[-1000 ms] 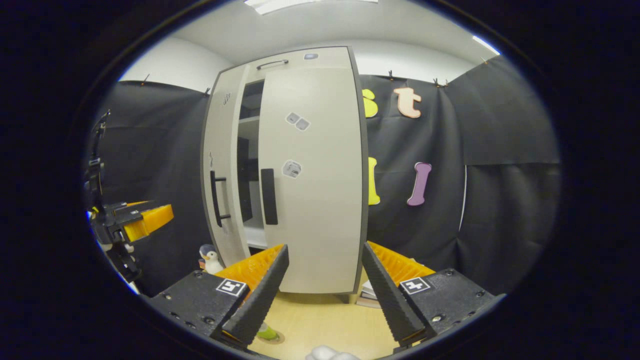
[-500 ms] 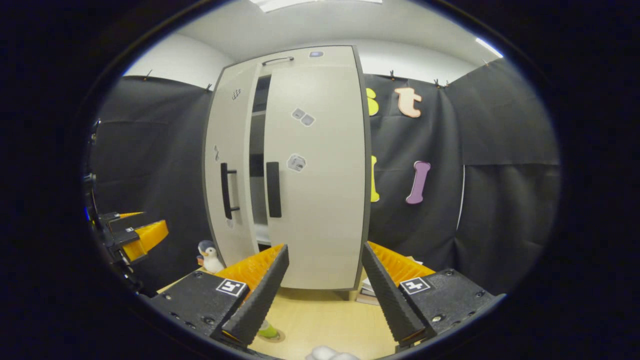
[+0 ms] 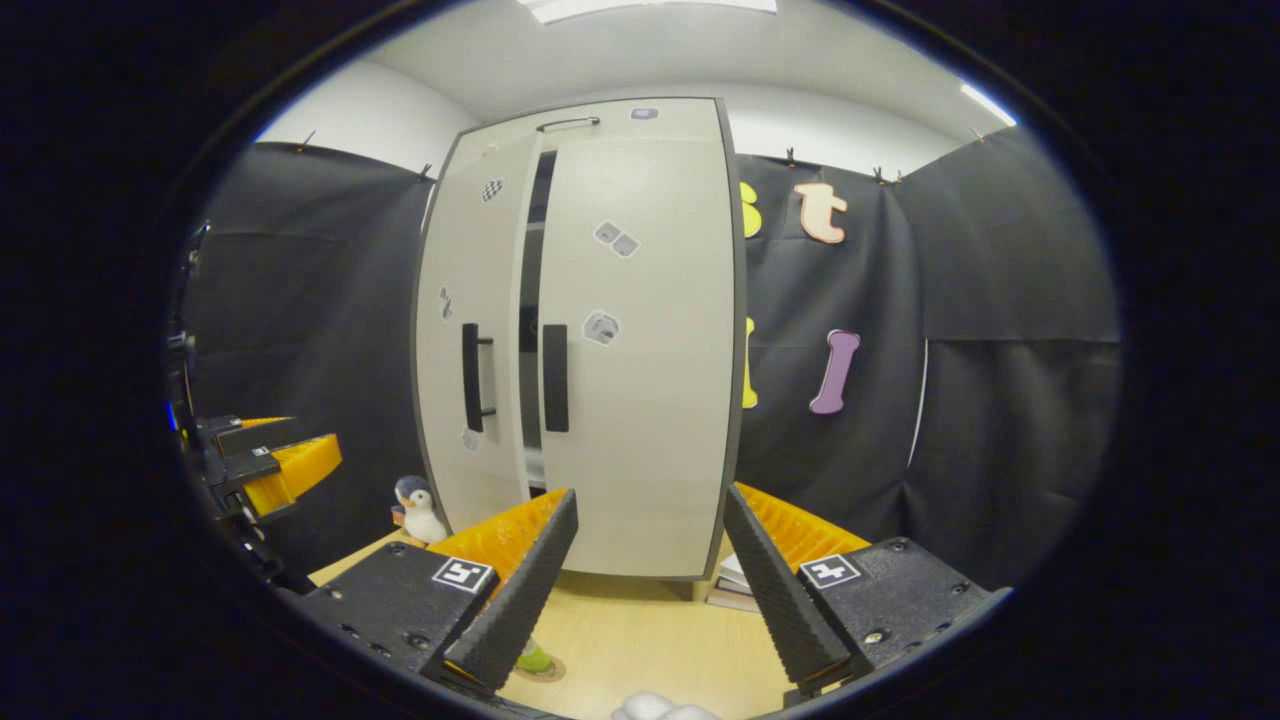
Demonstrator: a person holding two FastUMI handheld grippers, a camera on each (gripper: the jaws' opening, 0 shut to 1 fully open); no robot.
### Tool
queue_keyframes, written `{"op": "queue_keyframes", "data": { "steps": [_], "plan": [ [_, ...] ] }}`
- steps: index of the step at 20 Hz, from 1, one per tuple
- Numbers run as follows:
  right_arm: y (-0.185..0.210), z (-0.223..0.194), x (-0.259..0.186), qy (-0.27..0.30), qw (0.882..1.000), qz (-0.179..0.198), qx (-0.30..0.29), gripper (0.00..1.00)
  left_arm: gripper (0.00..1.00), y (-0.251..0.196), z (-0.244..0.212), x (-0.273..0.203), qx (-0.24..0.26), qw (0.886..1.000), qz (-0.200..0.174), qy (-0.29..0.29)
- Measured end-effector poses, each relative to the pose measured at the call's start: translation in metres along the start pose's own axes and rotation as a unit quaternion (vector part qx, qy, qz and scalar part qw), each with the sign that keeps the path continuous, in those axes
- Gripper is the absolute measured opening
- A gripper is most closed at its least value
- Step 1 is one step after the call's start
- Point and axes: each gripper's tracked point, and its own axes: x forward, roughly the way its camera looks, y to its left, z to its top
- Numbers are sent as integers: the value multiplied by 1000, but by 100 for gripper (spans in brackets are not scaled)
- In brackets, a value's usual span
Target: Grasp the bottle in the cabinet with the left hand and place it on the coaster, then close the right door with the right hand and the left door with the left hand.
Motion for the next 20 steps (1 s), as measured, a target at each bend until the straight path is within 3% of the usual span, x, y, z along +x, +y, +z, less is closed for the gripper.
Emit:
{"op": "queue_keyframes", "data": {
  "steps": [20],
  "plan": [
    [0,2,2,-1,1000,3,4,96,96,1,5,7,-7,1000,-1,1]
  ]
}}
